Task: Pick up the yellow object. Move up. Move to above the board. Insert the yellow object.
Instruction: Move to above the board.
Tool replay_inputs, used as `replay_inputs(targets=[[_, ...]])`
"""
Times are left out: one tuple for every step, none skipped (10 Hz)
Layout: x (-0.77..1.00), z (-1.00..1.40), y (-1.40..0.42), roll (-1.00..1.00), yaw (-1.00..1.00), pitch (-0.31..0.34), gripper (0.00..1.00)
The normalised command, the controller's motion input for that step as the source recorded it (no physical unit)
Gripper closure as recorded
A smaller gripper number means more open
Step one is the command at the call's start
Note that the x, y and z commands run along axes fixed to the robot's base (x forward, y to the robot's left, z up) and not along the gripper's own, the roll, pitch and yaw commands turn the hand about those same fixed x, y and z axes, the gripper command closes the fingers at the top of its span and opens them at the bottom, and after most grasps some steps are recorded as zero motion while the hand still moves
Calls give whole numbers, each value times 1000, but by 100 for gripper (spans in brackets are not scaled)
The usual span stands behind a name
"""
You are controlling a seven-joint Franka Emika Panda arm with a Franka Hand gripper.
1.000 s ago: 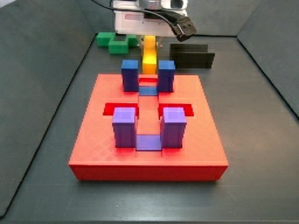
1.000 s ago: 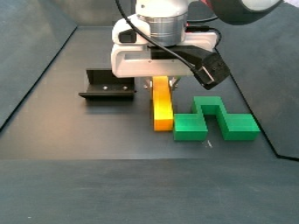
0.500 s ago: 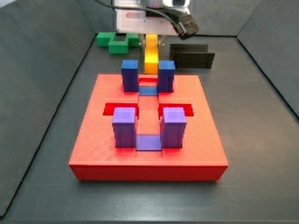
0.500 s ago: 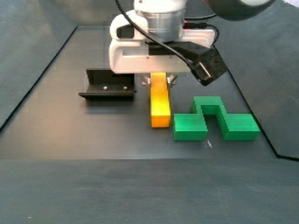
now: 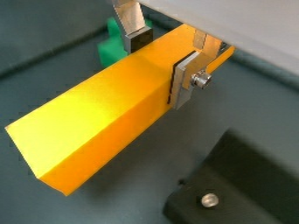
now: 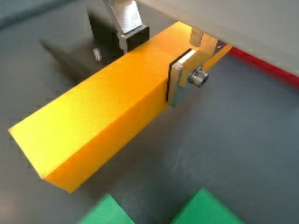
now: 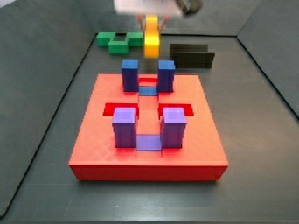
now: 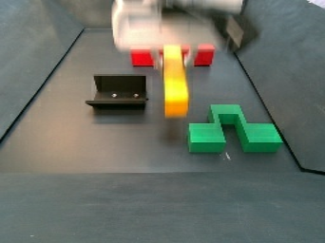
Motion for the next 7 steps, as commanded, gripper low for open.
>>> replay_inputs(targets=[[-30,1400,-6,-2,-6,23,100],[-7,1400,0,1,-5,0,100],[12,1400,2,-2,-4,30,100],[13,1400,2,-4,-4,46,100],[16,1400,3,-6,-5,57,100],[24,710,2,-8,-6,60,100],[45,324,7,-8,-7,57,100]])
